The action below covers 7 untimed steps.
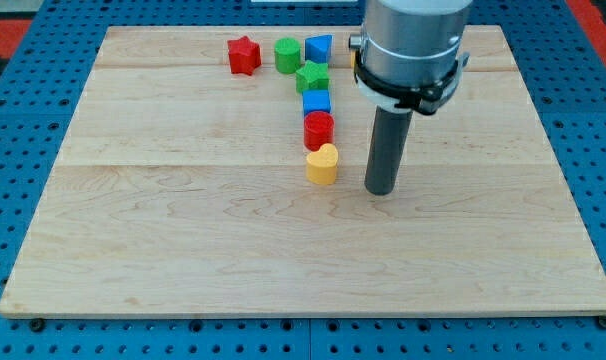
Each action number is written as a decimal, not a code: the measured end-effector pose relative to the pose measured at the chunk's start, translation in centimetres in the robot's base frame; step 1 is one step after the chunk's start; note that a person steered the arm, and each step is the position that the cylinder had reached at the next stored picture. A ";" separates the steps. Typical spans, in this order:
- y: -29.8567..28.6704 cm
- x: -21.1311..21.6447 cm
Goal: Move the yellow hexagon vertical to the yellow heart
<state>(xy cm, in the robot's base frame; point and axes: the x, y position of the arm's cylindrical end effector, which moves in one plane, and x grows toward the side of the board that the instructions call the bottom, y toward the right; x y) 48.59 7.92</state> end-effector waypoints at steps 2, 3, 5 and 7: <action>-3.5 1.3; -5.2 1.3; -7.9 -0.4; -6.9 -3.2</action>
<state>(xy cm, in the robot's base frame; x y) 45.42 1.06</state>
